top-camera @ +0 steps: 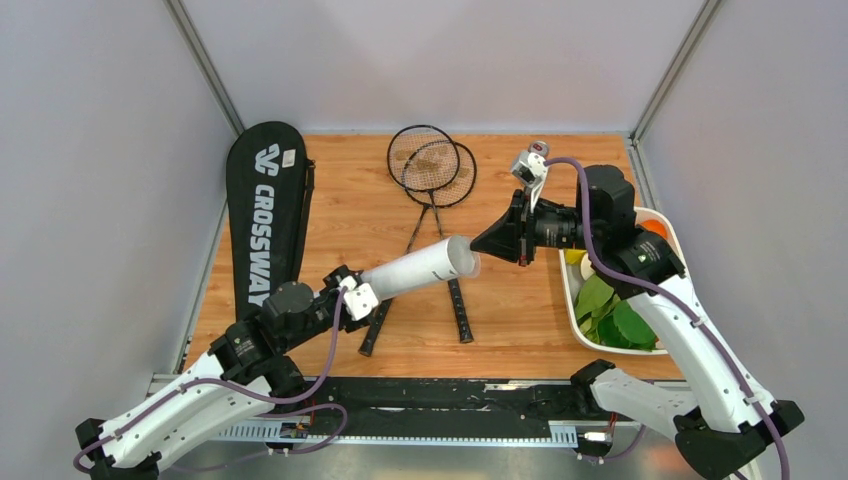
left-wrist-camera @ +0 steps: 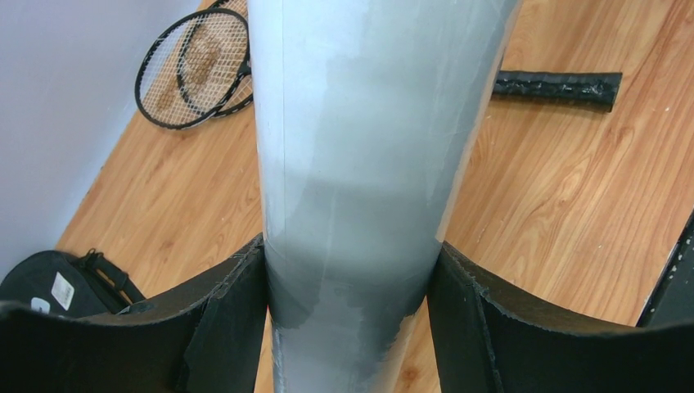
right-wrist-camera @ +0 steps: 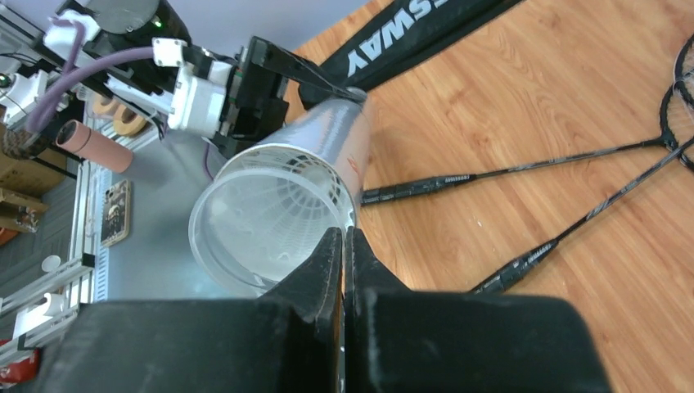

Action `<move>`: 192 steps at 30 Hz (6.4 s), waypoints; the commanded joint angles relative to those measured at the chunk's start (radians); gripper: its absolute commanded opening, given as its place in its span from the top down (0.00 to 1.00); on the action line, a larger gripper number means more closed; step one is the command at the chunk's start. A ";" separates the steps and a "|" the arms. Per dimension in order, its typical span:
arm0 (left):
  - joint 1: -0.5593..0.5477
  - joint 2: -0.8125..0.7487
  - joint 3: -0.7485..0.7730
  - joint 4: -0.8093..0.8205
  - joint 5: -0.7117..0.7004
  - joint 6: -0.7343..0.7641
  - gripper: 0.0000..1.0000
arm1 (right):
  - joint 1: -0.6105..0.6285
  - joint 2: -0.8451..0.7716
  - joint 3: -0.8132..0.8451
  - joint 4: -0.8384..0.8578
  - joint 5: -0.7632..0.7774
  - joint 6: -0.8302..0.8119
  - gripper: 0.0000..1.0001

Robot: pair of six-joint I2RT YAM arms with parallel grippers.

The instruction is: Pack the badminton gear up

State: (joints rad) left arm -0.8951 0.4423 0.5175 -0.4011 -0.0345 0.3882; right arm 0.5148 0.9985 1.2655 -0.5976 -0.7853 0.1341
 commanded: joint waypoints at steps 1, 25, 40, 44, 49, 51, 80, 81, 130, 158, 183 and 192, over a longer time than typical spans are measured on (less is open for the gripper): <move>-0.001 0.006 0.024 0.054 0.024 0.040 0.37 | 0.001 0.010 0.027 -0.053 0.026 -0.059 1.00; -0.001 0.051 0.032 0.073 0.012 0.042 0.37 | 0.011 0.017 -0.021 -0.060 0.071 -0.071 1.00; -0.001 0.076 0.040 0.081 0.013 0.036 0.37 | 0.065 0.026 -0.026 -0.094 0.236 -0.063 0.99; -0.002 0.079 0.040 0.080 0.015 0.035 0.37 | 0.068 0.015 -0.023 -0.085 0.271 -0.033 0.71; -0.002 0.067 0.035 0.079 0.012 0.034 0.37 | 0.068 -0.002 -0.026 -0.058 0.205 -0.011 0.59; -0.001 0.062 0.034 0.081 0.012 0.033 0.37 | 0.068 -0.005 -0.038 -0.047 0.177 -0.004 0.57; -0.001 0.102 0.101 0.142 0.072 0.013 0.36 | 0.116 0.042 -0.267 0.201 0.126 0.172 0.39; -0.001 0.101 0.107 0.132 0.059 0.006 0.36 | 0.115 0.028 -0.260 0.203 0.154 0.185 0.36; -0.002 0.226 0.175 0.340 0.206 -0.627 0.20 | 0.354 0.180 -0.406 1.300 0.410 0.414 0.35; -0.001 0.164 0.184 0.001 -0.118 -0.339 0.18 | -0.192 0.350 -0.015 0.152 0.534 0.095 0.58; -0.001 0.280 0.171 -0.054 -0.430 -0.407 0.14 | -0.213 0.898 0.226 0.041 0.877 0.114 0.19; 0.045 0.428 0.292 -0.104 -0.462 -0.582 0.18 | -0.183 0.689 0.150 0.045 0.803 0.101 0.18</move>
State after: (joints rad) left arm -0.8749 0.8379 0.7303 -0.4900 -0.4610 -0.1036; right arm 0.3099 1.8225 1.4319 -0.5777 0.0593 0.2413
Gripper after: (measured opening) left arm 0.827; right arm 0.822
